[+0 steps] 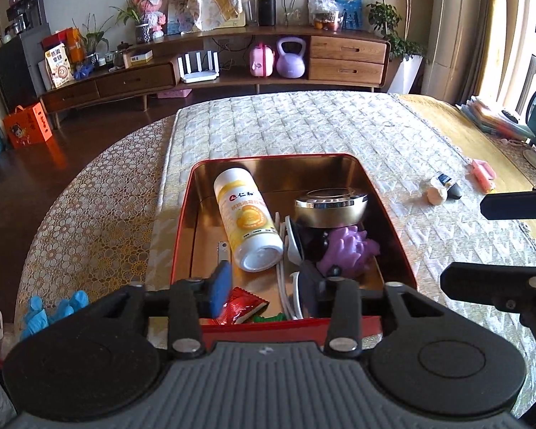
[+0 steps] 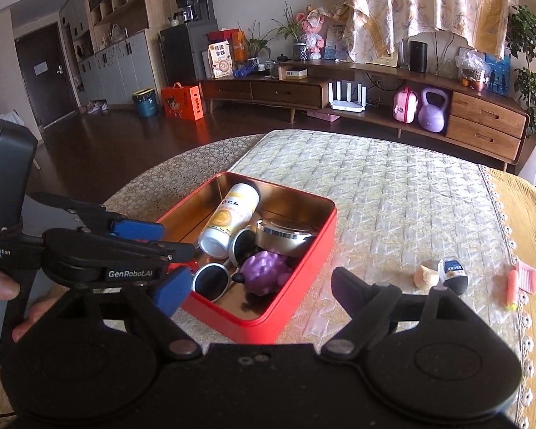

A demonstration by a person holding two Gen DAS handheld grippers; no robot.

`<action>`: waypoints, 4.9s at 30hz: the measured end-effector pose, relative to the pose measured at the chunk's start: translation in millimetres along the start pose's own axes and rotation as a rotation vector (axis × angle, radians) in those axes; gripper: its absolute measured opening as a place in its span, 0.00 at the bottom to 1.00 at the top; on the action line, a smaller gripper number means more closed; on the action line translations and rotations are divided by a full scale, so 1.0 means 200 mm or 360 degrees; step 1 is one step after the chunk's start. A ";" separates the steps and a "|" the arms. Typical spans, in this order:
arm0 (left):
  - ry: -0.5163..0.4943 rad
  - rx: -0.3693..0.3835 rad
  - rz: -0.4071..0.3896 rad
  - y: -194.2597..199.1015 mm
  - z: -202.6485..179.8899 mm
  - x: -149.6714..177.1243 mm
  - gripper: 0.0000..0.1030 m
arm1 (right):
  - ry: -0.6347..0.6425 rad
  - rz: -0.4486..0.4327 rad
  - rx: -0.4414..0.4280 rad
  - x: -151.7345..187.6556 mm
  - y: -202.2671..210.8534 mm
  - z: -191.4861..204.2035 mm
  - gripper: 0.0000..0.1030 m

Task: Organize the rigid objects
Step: 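Release the clipper from the left tool while the right tool releases the silver tin, then withdraw both open tools from the red tin toward the remaining items, then grasp the beige egg-shaped item with the left tool while the right tool grasps the pink tube, then carry the egg-shaped item with the left tool while the right tool carries the pink tube to the red tin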

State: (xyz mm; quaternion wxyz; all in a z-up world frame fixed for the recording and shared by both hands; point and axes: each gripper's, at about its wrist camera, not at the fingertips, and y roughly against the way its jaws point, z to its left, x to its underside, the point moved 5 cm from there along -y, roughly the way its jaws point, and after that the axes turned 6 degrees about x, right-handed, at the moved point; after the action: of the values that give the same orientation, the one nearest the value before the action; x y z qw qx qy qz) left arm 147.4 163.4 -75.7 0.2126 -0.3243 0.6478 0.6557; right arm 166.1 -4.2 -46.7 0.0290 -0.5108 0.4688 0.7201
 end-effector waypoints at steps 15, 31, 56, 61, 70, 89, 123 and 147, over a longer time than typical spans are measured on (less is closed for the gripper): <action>0.0006 0.0192 -0.0141 0.13 -0.31 -0.01 0.80 | -0.0140 -0.0183 0.0134 0.15 0.36 -0.30 1.00; -0.0025 0.0293 -0.0162 -0.12 -0.73 -0.11 0.81 | -0.0292 -0.0143 0.0458 0.30 0.32 -0.85 1.00; -0.0012 0.0132 -0.0048 -0.80 -0.88 -0.21 0.81 | -0.0382 0.0033 0.0600 0.27 -0.36 -1.26 0.65; -0.0008 0.0129 -0.0019 -0.86 -0.89 -0.21 0.79 | -0.0450 0.0057 0.0601 0.29 -0.44 -1.30 0.52; -0.0064 0.0156 -0.0055 -0.88 -0.92 -0.23 0.39 | -0.0447 0.0058 0.0641 0.28 -0.47 -1.32 0.31; -0.0104 0.0214 -0.0044 -0.69 -0.93 -0.21 0.29 | -0.0460 0.0011 0.0610 0.29 -0.24 -1.19 0.15; -0.0041 0.0161 -0.0142 0.08 -0.51 -0.09 0.29 | -0.0329 -0.0109 0.0311 0.14 0.27 -0.41 0.15; 0.0153 -0.0021 -0.0151 0.19 0.11 -0.01 0.29 | -0.0229 -0.0038 0.0131 -0.01 0.01 0.06 0.15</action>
State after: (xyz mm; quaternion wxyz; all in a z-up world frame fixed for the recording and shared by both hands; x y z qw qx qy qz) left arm 119.2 183.3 -49.0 0.2099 -0.3873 0.6367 0.6329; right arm 157.9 4.3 -43.9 0.0922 -0.4615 0.4886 0.7347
